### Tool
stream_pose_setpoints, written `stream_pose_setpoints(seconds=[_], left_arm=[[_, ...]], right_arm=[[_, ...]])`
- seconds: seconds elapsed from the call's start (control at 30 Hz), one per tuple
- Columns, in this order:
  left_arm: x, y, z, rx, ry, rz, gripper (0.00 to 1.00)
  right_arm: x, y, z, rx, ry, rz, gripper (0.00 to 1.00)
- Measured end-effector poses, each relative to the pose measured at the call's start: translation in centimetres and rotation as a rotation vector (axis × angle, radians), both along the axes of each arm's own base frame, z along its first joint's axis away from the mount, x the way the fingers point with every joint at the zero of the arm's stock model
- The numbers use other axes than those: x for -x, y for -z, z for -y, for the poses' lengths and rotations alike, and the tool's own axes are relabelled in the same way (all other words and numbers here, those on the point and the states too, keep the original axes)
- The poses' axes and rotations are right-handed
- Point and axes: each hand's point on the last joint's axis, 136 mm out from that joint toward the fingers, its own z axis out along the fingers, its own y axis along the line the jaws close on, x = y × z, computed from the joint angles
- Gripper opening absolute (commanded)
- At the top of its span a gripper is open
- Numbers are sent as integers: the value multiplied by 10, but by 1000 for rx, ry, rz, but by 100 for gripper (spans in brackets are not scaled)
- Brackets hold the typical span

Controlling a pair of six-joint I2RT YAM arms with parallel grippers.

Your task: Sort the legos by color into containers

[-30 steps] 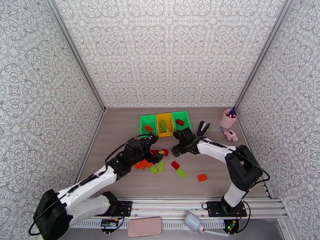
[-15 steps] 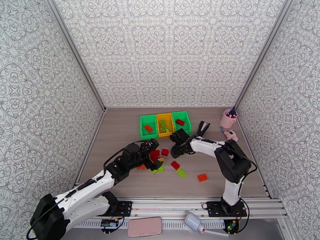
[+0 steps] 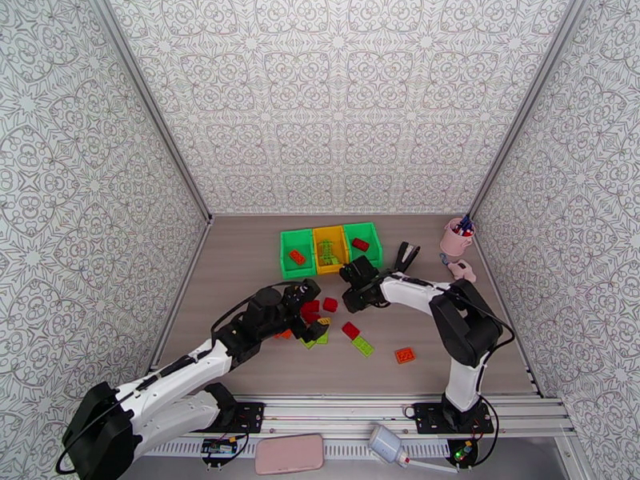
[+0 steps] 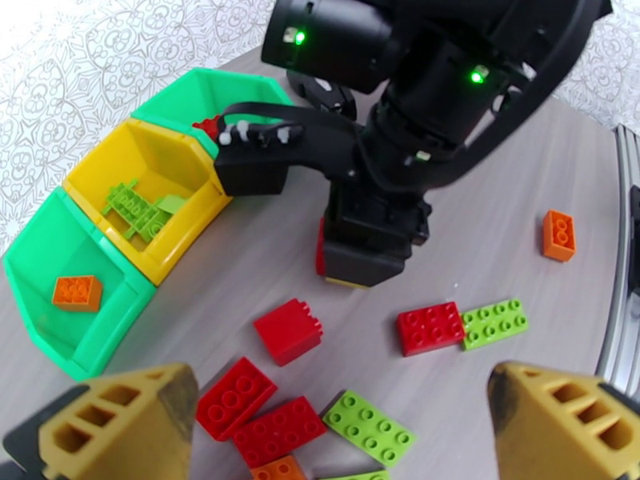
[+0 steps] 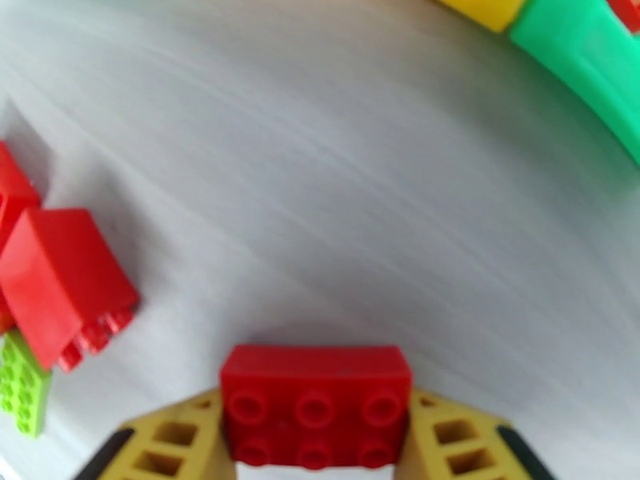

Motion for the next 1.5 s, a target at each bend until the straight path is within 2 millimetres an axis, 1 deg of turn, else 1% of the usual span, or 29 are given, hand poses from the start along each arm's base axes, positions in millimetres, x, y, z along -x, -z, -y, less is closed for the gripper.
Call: stream_pose_setpoints(seconds=[0.1,0.17,0.27,0.4,0.5,0.6,0.67,0.83,1.0,1.17,1.33,1.5], left_arm=[[2,2,3,16,10,9,100],[3,6,7,14,19,5,100],[6,8,12,16,34,8,100],[8,6,15,26,46,18,100],[9,9,14,29,46,19,100],[11,13,14,31,46,15,100],[11,14,14,32,42,13,100],[11,14,14,44,34,10,100],[13,18,11,42,21,4,100],[12,16,11,48,12,4,100],[11,16,10,47,5,7,100],[11,16,10,46,1,10,100]], right_arm=[[-1,-22,-1,-41,16,45,43],[-4,-42,-3,-84,29,92,43],[-7,-65,-4,-137,48,147,42],[-9,-83,0,-178,79,191,41],[-18,-93,8,-193,113,222,41],[-30,-99,21,-197,152,248,41],[-41,-104,29,-196,180,264,41],[-83,-120,37,-203,232,309,41],[-126,-119,37,-198,263,323,41],[-155,-108,35,-182,282,304,40],[-175,-92,32,-159,295,281,40],[-183,-74,36,-136,307,249,41]])
